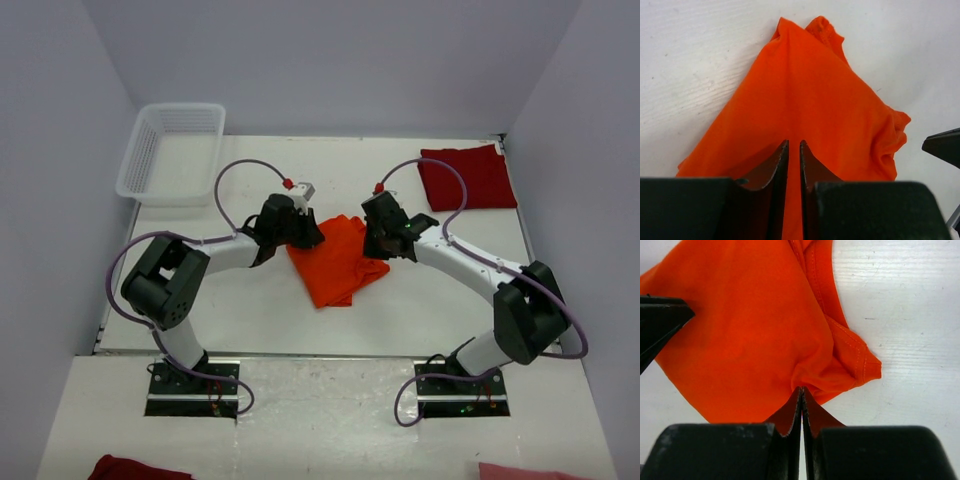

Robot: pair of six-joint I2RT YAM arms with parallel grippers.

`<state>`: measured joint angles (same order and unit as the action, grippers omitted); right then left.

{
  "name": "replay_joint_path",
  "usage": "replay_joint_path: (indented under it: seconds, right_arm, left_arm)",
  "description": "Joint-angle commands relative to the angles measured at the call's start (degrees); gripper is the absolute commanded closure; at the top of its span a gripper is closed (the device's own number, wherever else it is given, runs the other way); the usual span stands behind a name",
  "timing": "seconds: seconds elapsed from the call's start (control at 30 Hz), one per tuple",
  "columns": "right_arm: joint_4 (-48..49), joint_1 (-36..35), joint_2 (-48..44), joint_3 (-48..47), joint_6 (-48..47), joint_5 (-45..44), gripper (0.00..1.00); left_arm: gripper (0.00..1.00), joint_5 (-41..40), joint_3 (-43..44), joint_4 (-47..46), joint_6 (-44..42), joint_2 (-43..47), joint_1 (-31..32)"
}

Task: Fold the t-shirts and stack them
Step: Fold the long partially folded tshirt into a neat square

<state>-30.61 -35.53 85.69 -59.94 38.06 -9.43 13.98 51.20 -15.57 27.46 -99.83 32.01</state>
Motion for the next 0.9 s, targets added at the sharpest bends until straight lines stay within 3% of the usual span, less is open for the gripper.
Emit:
replay_joint_path:
  seconds: [0.0, 0.2, 0.5, 0.73, 0.87]
  right_arm:
    - [1.08, -0.16, 1.93, -3.16, -1.41, 2.14, 1.0]
    - [2.05, -0.16, 2.81, -3.16, -2.03, 4.86, 1.0]
    - [3.1, -0.16, 1.15, -0.71, -3.52, 6.97, 1.0]
    - [3.01, -0.24, 0.44, 0.26, -3.87, 7.42, 0.98]
    - [3.19, -0.16, -1.05, 2.02, -3.26, 6.1, 0.89]
  left_arm:
    - [0.86, -3.86, -1.62, 1.94, 4.33, 0.78, 0.07]
    - [0.89, -5.19, -6.71, 3.36, 10.05, 2.09, 0.33]
    - [0.89, -11.85, -18.41, 4.41, 16.21, 13.77, 4.54]
    - [0.9, -20.65, -27.37, 4.94, 27.46, 25.2, 17.88]
    - [0.9, -25.57, -26.95, 5.46, 30.02, 26.44, 24.67]
